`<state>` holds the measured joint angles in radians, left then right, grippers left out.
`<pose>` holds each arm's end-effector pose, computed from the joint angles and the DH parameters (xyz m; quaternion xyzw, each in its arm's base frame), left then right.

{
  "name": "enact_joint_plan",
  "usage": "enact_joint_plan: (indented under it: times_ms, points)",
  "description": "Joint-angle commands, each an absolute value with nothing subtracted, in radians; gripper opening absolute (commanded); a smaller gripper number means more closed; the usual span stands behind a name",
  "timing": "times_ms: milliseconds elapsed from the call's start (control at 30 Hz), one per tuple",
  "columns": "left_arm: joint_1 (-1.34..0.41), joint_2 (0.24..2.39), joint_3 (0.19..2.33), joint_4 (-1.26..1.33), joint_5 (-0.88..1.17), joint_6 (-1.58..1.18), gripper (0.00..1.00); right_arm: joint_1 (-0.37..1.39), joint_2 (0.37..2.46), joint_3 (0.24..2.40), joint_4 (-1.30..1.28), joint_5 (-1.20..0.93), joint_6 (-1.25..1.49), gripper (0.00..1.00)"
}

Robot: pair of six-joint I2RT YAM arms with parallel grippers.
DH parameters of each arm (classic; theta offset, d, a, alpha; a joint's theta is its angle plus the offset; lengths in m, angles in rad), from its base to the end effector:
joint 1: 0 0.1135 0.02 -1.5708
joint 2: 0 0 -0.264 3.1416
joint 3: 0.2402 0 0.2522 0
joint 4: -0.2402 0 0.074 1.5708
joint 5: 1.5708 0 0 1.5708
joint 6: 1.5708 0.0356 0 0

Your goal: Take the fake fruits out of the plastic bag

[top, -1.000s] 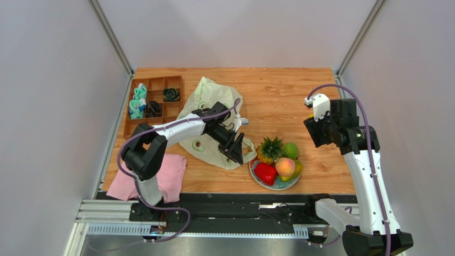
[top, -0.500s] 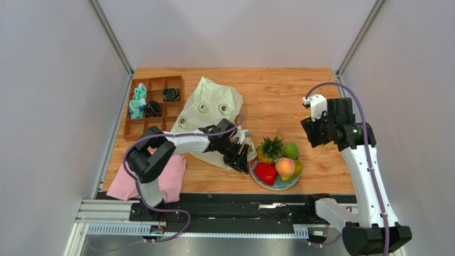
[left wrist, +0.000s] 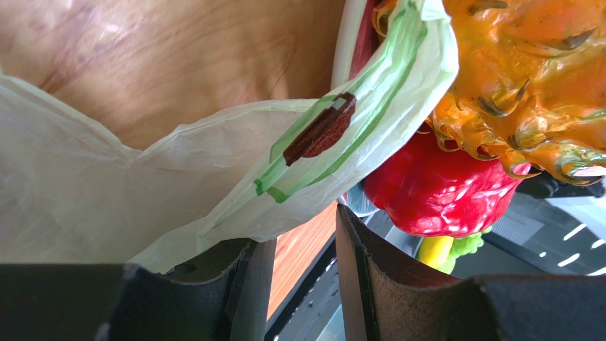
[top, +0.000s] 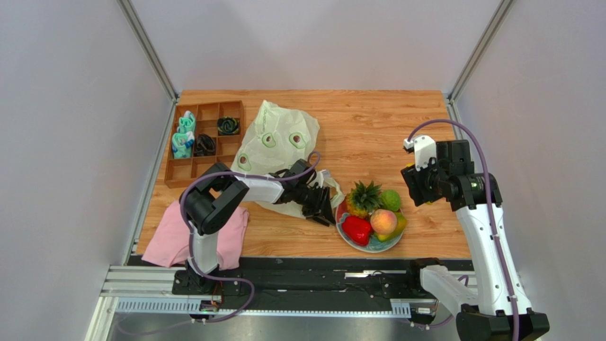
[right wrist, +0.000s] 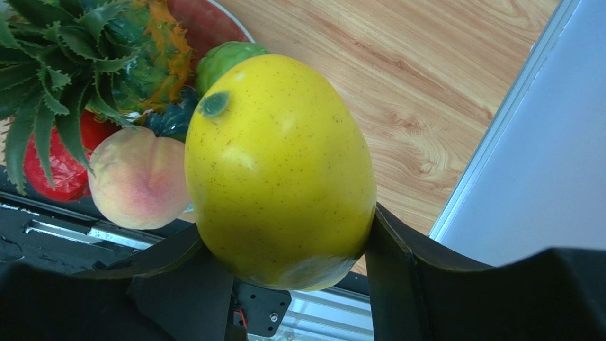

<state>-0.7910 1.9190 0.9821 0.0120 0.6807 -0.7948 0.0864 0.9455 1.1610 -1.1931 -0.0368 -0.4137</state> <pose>0.2405 -0.2751 0.1186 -0.1042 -0.8941 0.4353 0.0156 0.1525 0.0145 0.3477 -0.2418 0.9251 -0.0302 0.2912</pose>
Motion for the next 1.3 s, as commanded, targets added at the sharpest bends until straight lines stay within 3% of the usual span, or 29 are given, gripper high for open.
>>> enact_joint_plan:
  times_ms: [0, 367, 533, 600, 700, 767, 1000, 1067, 1133, 1200, 1267]
  points:
    - [-0.802, 1.945, 1.015, 0.084, 0.672, -0.861, 0.44, 0.081, 0.931, 1.155, -1.187, -0.055, -0.402, 0.02]
    - [-0.784, 1.899, 0.979, 0.138, 0.716, -0.882, 0.35, 0.083, 0.93, 1.157, -1.186, -0.055, -0.4, 0.01]
    - [-0.796, 1.922, 0.997, 0.238, 0.769, -0.899, 0.42, 0.083, 0.92, 1.141, -1.175, -0.055, -0.387, 0.01]
    - [-0.811, 1.946, 1.07, 0.073, 0.721, -0.861, 0.44, 0.081, 0.92, 1.135, -1.17, -0.063, -0.382, 0.01]
    - [-0.815, 2.005, 1.155, -0.039, 0.724, -0.83, 0.4, 0.083, 0.923, 1.134, -1.157, -0.066, -0.382, 0.01]
    - [-0.815, 2.014, 1.157, -0.034, 0.723, -0.844, 0.31, 0.081, 0.923, 1.14, -1.15, -0.058, -0.385, 0.01]
    - [-0.801, 2.006, 1.131, -0.014, 0.718, -0.871, 0.17, 0.081, 0.914, 1.141, -1.158, -0.049, -0.388, 0.01]
    - [-0.801, 2.008, 1.137, -0.023, 0.719, -0.876, 0.18, 0.08, 0.913, 1.137, -1.155, -0.049, -0.388, 0.01]
    - [-0.802, 2.006, 1.137, -0.028, 0.713, -0.877, 0.3, 0.081, 0.913, 1.131, -1.154, -0.052, -0.388, 0.01]
    - [-0.813, 2.005, 1.143, -0.055, 0.7, -0.871, 0.37, 0.08, 0.916, 1.127, -1.149, -0.058, -0.387, 0.01]
    - [-0.819, 2.008, 1.149, -0.061, 0.698, -0.867, 0.3, 0.08, 0.914, 1.124, -1.147, -0.061, -0.385, 0.01]
